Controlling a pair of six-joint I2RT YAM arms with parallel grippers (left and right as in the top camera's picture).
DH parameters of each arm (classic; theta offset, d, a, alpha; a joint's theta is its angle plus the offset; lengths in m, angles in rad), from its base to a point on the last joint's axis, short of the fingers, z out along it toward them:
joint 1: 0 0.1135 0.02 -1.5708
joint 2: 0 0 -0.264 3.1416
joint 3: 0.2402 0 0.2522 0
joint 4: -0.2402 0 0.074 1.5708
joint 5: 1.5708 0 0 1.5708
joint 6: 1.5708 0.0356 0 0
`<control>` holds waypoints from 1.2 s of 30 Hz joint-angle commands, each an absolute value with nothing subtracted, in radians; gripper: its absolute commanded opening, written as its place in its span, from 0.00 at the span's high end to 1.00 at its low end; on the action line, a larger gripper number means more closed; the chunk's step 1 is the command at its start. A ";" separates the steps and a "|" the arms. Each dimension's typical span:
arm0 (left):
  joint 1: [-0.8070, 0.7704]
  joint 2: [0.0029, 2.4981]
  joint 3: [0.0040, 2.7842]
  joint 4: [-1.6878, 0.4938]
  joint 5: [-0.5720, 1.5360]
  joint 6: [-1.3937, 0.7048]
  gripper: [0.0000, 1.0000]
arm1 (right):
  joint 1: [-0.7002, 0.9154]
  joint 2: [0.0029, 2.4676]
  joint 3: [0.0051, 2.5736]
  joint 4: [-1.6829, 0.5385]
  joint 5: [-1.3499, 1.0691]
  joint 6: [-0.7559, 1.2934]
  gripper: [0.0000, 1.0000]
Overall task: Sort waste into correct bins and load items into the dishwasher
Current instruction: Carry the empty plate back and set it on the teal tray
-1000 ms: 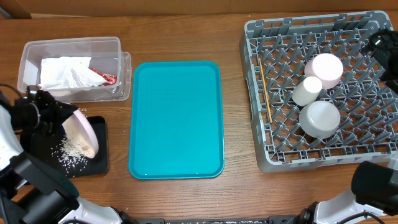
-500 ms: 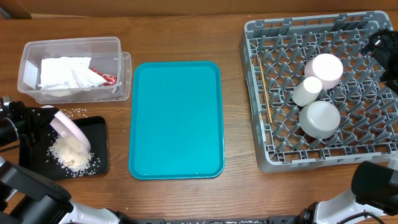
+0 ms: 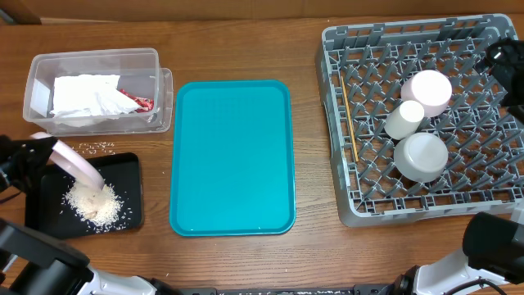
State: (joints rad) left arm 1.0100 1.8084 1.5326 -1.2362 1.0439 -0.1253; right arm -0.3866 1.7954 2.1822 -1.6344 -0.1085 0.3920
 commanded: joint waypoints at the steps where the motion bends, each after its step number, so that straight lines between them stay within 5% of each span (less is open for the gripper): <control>1: 1.050 1.779 1.551 -1.242 1.154 -0.127 0.96 | -0.393 1.792 2.185 -1.629 -0.114 0.397 0.00; 14: 1.068 1.787 1.551 -1.245 1.142 -0.202 0.96 | -0.393 1.792 2.185 -1.629 -0.114 0.397 0.00; 17: 1.053 1.786 1.551 -1.409 1.278 0.021 0.96 | -0.393 1.792 2.185 -1.629 -0.114 0.397 0.00; 23: 0.989 1.773 1.543 -1.691 1.227 0.333 0.96 | -0.393 1.792 2.185 -1.629 -0.114 0.397 0.00; 29: 0.852 1.715 1.542 -1.691 1.143 0.310 0.96 | -0.393 1.792 2.185 -1.629 -0.114 0.397 0.00; 36: 0.506 1.673 1.542 -1.690 1.061 0.311 0.96 | -0.393 1.792 2.185 -1.629 -0.114 0.397 0.00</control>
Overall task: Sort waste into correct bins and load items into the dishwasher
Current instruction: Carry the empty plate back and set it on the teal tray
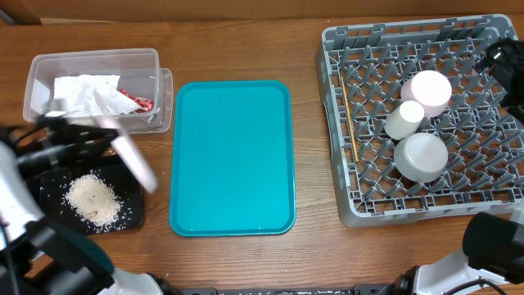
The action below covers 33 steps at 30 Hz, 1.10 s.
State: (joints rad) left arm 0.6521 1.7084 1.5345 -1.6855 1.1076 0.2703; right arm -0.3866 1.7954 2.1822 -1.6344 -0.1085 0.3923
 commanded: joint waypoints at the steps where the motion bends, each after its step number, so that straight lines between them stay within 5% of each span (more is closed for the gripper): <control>1: 0.451 1.673 1.542 -1.686 1.059 0.310 0.96 | -0.393 1.792 2.185 -1.629 -0.114 0.397 0.00; 7: 0.092 1.679 1.541 -1.406 0.947 0.093 0.96 | -0.393 1.792 2.185 -1.629 -0.114 0.397 0.00; 9: -0.016 1.681 1.541 -1.303 0.760 -0.082 0.96 | -0.393 1.792 2.185 -1.629 -0.114 0.397 0.00; 12: -0.255 1.691 1.541 -1.178 0.214 -0.426 0.96 | -0.393 1.792 2.185 -1.629 -0.114 0.397 0.00; 17: -0.492 1.730 1.541 -1.073 -0.082 -0.495 0.96 | -0.393 1.792 2.185 -1.629 -0.114 0.397 0.00; 26: -0.651 1.899 1.540 -1.061 -0.112 -0.625 0.94 | -0.393 1.792 2.185 -1.629 -0.114 0.397 0.00; 33: -0.611 1.948 1.575 -1.084 0.101 -0.500 0.74 | -0.393 1.792 2.185 -1.629 -0.114 0.397 0.00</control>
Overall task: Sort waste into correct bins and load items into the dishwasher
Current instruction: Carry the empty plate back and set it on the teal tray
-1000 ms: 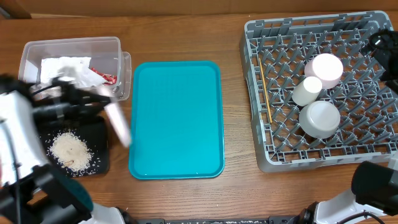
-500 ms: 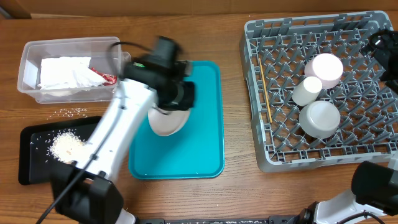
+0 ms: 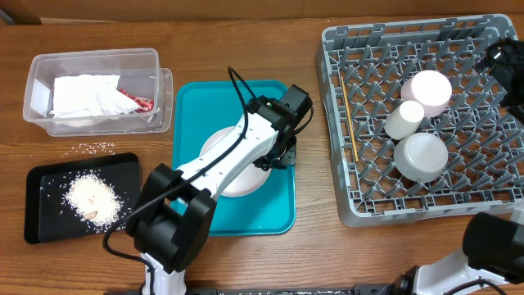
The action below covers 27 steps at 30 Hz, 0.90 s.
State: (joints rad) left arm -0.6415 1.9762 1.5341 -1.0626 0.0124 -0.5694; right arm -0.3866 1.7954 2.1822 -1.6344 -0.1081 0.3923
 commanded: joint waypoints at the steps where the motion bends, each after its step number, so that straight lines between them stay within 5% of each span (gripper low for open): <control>1: -0.600 1.936 1.593 -1.101 0.101 -0.500 0.72 | -0.393 1.792 2.185 -1.629 -0.114 0.397 0.00; 8: -0.459 1.790 1.773 -1.271 -0.009 -0.494 0.40 | -0.393 1.792 2.185 -1.629 -0.114 0.397 0.00; 11: -0.363 1.708 1.812 -1.313 -0.076 -0.496 0.36 | -0.393 1.792 2.185 -1.629 -0.114 0.397 0.00; 13: -0.281 1.651 1.814 -1.331 -0.102 -0.497 0.17 | -0.393 1.792 2.185 -1.629 -0.114 0.397 0.00; 14: -0.241 1.630 1.814 -1.340 -0.115 -0.497 0.00 | -0.393 1.792 2.185 -1.625 -0.115 0.397 0.00; 20: 0.064 1.553 1.814 -1.430 -0.123 -0.511 0.00 | -0.393 1.792 2.185 -1.590 -0.145 0.397 0.00; 27: 0.308 1.583 1.813 -1.533 -0.077 -0.520 0.00 | -0.297 1.794 2.174 -1.530 -0.633 0.279 0.00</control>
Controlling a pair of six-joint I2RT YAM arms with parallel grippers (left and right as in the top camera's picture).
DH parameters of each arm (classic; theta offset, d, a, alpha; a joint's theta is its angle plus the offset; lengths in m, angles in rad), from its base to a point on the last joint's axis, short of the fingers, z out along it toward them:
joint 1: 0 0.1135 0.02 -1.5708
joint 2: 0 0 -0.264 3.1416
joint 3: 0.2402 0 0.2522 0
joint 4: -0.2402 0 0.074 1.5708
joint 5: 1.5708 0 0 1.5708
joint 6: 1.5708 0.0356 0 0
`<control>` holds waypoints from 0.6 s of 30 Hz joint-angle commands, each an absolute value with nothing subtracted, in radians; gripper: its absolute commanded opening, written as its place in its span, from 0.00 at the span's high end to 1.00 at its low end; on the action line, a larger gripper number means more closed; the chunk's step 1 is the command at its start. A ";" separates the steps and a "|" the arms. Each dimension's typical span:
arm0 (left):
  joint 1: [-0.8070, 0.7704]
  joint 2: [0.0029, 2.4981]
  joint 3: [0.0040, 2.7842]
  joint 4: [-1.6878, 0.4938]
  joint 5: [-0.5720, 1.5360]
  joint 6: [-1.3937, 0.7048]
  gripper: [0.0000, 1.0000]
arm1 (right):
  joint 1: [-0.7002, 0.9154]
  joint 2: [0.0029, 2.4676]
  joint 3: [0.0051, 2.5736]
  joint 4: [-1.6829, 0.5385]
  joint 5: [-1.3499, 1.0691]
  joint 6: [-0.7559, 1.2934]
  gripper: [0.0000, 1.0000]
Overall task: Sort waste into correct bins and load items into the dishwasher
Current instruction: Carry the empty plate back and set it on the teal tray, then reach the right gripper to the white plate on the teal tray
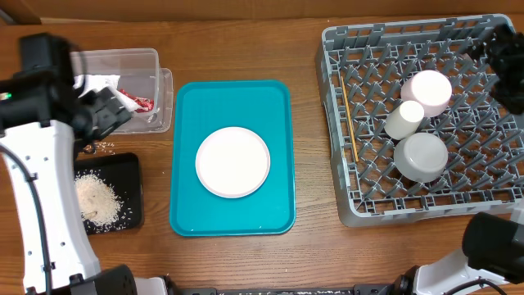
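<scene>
A white plate [233, 161] lies flat and alone in the middle of the teal tray [188, 106]. My left gripper [112, 115] hangs at the far left, over the near edge of the clear bin [141, 61] and just above the black tray [128, 168]; its jaws are too dark to read and nothing shows in them. Rice [97, 199] is heaped on the black tray. The grey dish rack [344, 123] holds a pink cup [427, 88], a small white cup [404, 119] and a grey bowl [421, 156]. My right gripper [508, 78] sits at the rack's far right edge, mostly cut off.
The clear bin holds crumpled white paper [98, 84] and a red wrapper [139, 102]. Stray rice grains [102, 147] lie on the wood between bin and black tray. A wooden chopstick [350, 123] lies along the rack's left side.
My left arm was stretched over the teal tray with its gripper at the plate. It is now back at the far left by the clear bin, and the plate lies free on the tray.
First my left gripper held the plate tilted over the black tray, with rice heaped under its edge. Then the plate was up and further right, blurred. Then it lay on the teal tray under the gripper. Now it lies there alone. The right arm stayed put.
</scene>
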State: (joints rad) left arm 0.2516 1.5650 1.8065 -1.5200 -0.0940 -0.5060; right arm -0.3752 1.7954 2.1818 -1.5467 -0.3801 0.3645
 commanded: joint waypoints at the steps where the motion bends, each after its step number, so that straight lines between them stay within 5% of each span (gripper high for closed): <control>1: 0.321 1.586 1.813 -1.533 -0.078 -0.520 0.00 | -0.254 1.794 2.167 -1.525 -0.617 0.273 0.00; 10: 0.346 1.597 1.813 -1.532 -0.078 -0.520 0.00 | 0.351 1.816 1.996 -1.443 -0.179 0.254 0.00; 18: 0.346 1.597 1.813 -1.533 -0.078 -0.520 0.00 | 0.612 1.826 1.854 -1.148 -0.096 0.258 0.05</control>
State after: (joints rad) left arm 0.3412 1.5917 1.8065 -1.5311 -0.0826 -0.5060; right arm 0.5587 1.8343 1.9148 -1.2087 -0.1661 0.2607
